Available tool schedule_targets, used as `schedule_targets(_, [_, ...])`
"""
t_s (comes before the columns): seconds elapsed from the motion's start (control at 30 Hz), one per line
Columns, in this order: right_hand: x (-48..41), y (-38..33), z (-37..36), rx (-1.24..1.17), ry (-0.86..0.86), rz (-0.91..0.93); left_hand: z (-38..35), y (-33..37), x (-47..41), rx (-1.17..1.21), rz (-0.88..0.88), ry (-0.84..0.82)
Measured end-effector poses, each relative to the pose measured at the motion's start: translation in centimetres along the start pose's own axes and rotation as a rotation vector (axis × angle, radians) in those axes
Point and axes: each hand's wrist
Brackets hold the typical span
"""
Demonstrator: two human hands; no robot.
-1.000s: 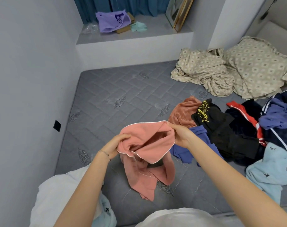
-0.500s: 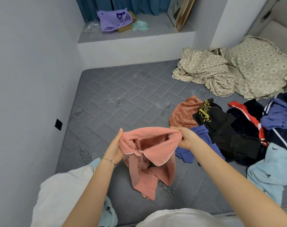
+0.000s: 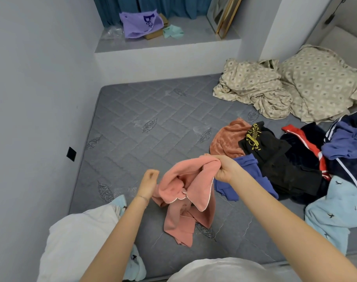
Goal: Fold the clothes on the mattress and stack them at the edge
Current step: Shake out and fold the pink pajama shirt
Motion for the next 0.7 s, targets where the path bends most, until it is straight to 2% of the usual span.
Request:
schedule_targets(0.1, [-0.1,0.2,-0.2,-0.009,0.016,-0.004,-0.8,1.2,0.9,0.065,-0.277,-0.168])
schedule_targets(0.2, [0.0,0.6,-0.5,0.036,-0.01,-0.012,-2.5,2.6,1.5,-0.123,-0.473,-0.333])
schedule_targets(0.3, [0.1,0.9,-0.6,0.101,-0.012,-0.015,-3.8,4.1,1.7,-0.451,-0.643,-0.178])
schedule_targets(0.4, [0.4,0.6,-0.3,0.146,-0.038,0.017,-3.8,5.6,1.6,-0.633,-0.702,-0.084])
schedule_targets(0.53, [1.2,0.2,1.1,0.357,-0.037,0.116,-3.1,7.4,0.8,-0.456,-0.71,-0.037])
schedule_targets(0.63, [1.2,0.6,3.1,0.668,0.074,0.139,-2.8,9.1,0.3,-0.454,-0.7,-0.041])
schedule_targets(0.7, [0.9,1.1,4.4,0.853,0.087,0.146,-2.8,9.8,0.1,-0.445,-0.7,-0.041])
Point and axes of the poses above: each hand's wrist, its own x-axis away from the middle knuckle, its own z-axis out of the back of the hand, y = z × x, and after that the axes turned 3 degrees about -z, right-handed
